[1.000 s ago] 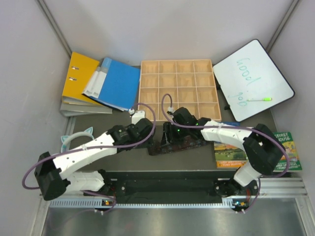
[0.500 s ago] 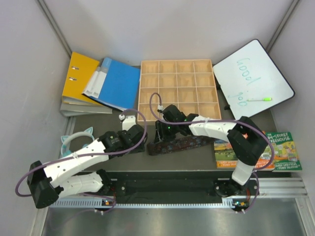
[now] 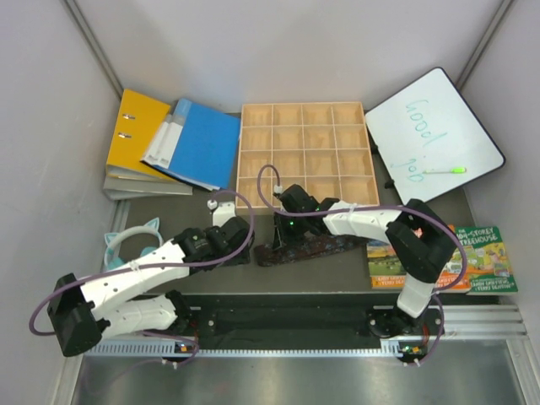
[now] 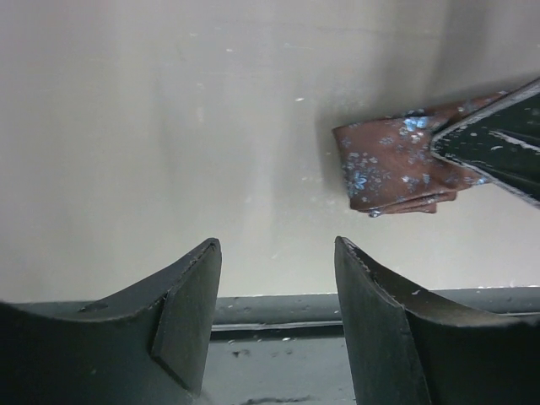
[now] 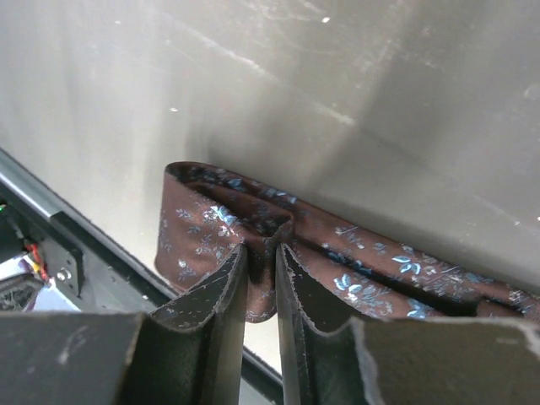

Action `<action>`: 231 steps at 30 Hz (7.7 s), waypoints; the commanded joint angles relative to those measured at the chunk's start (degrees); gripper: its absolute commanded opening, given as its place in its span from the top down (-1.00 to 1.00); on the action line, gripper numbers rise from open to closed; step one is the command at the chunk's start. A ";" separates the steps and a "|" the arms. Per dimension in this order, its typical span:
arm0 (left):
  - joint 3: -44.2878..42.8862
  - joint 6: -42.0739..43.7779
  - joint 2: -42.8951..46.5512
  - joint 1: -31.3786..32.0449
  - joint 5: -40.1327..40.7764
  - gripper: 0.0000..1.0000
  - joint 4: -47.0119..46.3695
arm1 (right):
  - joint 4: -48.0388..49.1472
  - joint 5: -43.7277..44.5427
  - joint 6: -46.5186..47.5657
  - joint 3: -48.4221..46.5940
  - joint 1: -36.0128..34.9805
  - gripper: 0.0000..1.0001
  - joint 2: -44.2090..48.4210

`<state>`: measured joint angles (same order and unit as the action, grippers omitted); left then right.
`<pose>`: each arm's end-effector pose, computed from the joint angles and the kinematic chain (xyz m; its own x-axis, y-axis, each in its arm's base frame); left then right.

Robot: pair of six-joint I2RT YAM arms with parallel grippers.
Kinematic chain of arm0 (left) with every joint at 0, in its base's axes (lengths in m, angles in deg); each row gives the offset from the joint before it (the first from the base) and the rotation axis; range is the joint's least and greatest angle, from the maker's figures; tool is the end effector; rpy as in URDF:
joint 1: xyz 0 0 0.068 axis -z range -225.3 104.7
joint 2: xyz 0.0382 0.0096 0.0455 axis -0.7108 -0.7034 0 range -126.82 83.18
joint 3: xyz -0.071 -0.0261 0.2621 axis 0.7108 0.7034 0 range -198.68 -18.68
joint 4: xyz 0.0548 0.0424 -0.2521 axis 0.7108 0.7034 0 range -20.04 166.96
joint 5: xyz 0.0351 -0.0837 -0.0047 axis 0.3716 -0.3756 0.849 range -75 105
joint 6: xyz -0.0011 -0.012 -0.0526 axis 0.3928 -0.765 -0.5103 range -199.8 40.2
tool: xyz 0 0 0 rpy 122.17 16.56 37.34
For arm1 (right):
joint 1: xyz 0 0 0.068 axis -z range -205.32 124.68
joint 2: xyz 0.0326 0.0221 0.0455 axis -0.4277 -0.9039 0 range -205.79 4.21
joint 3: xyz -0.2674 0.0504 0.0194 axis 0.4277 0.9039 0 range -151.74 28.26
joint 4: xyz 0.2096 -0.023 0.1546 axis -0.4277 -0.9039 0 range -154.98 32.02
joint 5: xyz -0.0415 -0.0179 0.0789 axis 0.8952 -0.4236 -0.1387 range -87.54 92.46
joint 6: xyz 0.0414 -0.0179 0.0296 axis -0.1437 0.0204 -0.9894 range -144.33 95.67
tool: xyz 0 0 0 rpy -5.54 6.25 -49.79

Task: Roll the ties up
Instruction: Roll the tie at the center of the board.

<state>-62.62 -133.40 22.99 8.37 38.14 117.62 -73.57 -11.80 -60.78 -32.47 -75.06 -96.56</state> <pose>0.1224 -0.1429 0.2358 -0.8296 -0.1213 -0.5451 -0.0493 0.9882 -0.1448 0.2238 0.2779 0.1715 -0.9219 -0.1977 -0.3332 -0.3504 0.7927 0.4989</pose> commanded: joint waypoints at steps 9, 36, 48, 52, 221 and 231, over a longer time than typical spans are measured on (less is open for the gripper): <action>1.75 1.22 -7.92 -0.67 -5.20 -0.19 -15.13 | 1.88 4.15 -2.05 5.18 -0.36 0.66 1.10; 0.00 -1.33 -9.26 -1.11 -7.23 0.05 -14.09 | -2.86 6.70 -1.96 3.87 -0.36 -0.04 10.07; 3.86 -4.40 -5.29 1.87 -10.56 0.85 -14.08 | -12.17 8.11 5.50 -14.93 1.22 -0.13 -2.31; 3.34 -5.72 -7.31 4.07 -11.44 0.89 -17.59 | -16.13 7.59 7.97 -24.23 1.48 -0.12 -8.64; 15.64 4.21 -7.49 -10.95 -15.67 -0.16 -38.08 | 20.87 -4.73 -7.24 11.95 1.92 0.27 0.75; 16.87 -1.31 -8.99 -12.10 -18.48 0.18 -39.66 | 17.97 -2.96 -8.81 11.51 2.10 0.21 0.84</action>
<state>-46.51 -130.89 15.04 -3.08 20.30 78.10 -52.44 -16.80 -68.82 -19.75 -73.51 -95.16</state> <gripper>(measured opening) 0.467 0.380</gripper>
